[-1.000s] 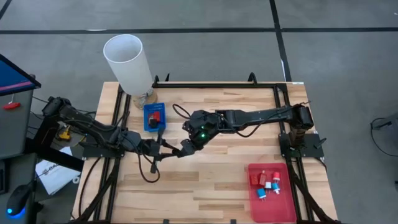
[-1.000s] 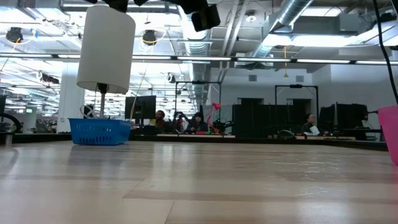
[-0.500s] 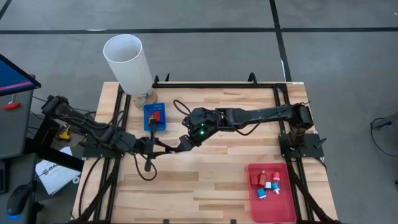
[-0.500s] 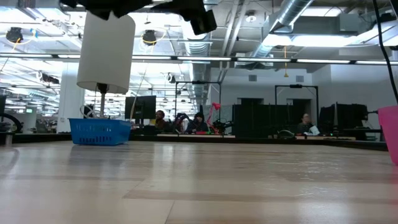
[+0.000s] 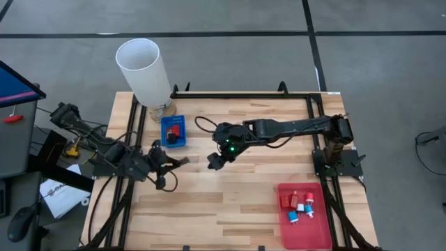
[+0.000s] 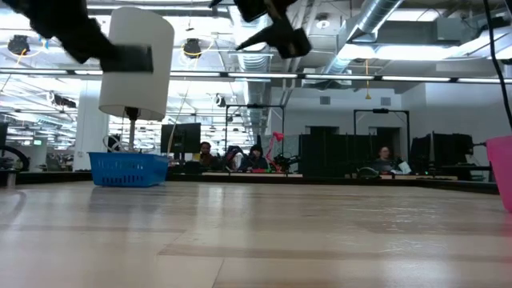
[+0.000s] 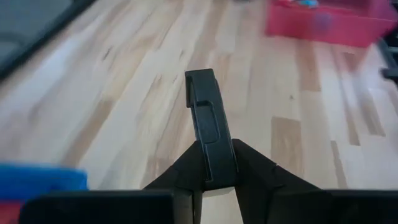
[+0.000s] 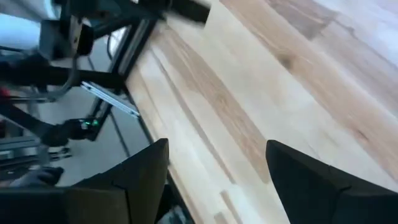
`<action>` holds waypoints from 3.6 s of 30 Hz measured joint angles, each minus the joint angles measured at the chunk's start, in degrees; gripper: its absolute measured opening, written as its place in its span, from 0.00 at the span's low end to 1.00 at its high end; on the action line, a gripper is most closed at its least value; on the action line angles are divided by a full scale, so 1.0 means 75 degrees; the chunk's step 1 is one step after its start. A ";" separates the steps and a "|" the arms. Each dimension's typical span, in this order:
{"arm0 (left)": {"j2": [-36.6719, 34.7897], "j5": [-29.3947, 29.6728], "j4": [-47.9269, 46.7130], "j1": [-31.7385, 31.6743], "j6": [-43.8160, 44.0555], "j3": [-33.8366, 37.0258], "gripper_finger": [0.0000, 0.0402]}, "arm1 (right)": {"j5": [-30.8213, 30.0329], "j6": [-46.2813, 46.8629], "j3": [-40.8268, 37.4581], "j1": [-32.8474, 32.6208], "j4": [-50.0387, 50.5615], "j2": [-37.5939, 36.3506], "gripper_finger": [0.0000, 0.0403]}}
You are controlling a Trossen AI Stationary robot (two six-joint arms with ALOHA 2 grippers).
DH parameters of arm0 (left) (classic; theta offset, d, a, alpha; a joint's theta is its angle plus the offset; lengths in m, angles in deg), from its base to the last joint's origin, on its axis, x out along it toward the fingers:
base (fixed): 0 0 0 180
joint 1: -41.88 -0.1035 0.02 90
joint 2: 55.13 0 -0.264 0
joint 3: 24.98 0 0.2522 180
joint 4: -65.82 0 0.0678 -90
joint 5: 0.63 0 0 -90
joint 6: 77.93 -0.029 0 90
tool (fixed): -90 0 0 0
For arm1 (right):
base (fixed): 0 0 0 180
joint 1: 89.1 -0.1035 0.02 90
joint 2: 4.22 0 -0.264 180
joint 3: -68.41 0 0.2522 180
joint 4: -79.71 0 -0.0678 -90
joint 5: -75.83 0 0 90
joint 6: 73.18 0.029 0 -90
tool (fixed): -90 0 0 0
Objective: Pick & Place Office items
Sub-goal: Put the black digital timer into the blue bin, then return to Home Position
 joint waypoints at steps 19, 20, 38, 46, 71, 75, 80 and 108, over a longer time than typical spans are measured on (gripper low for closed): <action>0.0012 0.1352 -0.4775 -0.1730 0.8737 0.0023 0.14 | -0.2659 0.0593 -0.0002 -0.0625 0.2326 -0.1289 0.65; 0.0009 0.1236 -0.4746 -0.2036 0.8669 0.0023 0.14 | -0.2796 0.0648 -0.0002 -0.0656 0.2369 -0.1361 0.65; 0.0728 -0.1974 -0.1568 -0.6979 0.3150 0.0020 0.14 | -0.4145 0.1510 -0.0002 -0.1825 0.2330 -0.1761 0.65; 0.1624 -0.2311 -0.1300 -0.7048 0.3154 0.0020 0.14 | -0.5008 0.2199 -0.0002 -0.2314 0.2334 -0.1761 0.65; 0.0357 -0.2077 -0.0497 -0.6764 0.0593 0.0020 0.45 | -0.6006 0.3116 -0.0010 -0.2736 0.2903 -0.2095 0.65; -0.1364 -0.4279 0.0385 -0.6716 -0.1057 0.0017 0.45 | -0.6208 0.3275 -0.0013 -0.2756 0.3069 -0.2309 0.65; -0.3413 -0.5327 0.0620 -0.6710 -0.1348 0.0009 0.43 | -0.6483 0.3280 -0.0010 -0.2743 0.3095 -0.2655 0.65; -0.6006 -0.6098 0.6166 -0.6030 -0.2008 0.4143 0.27 | -0.7185 0.1530 0.0001 -0.2285 0.1011 -0.3547 0.65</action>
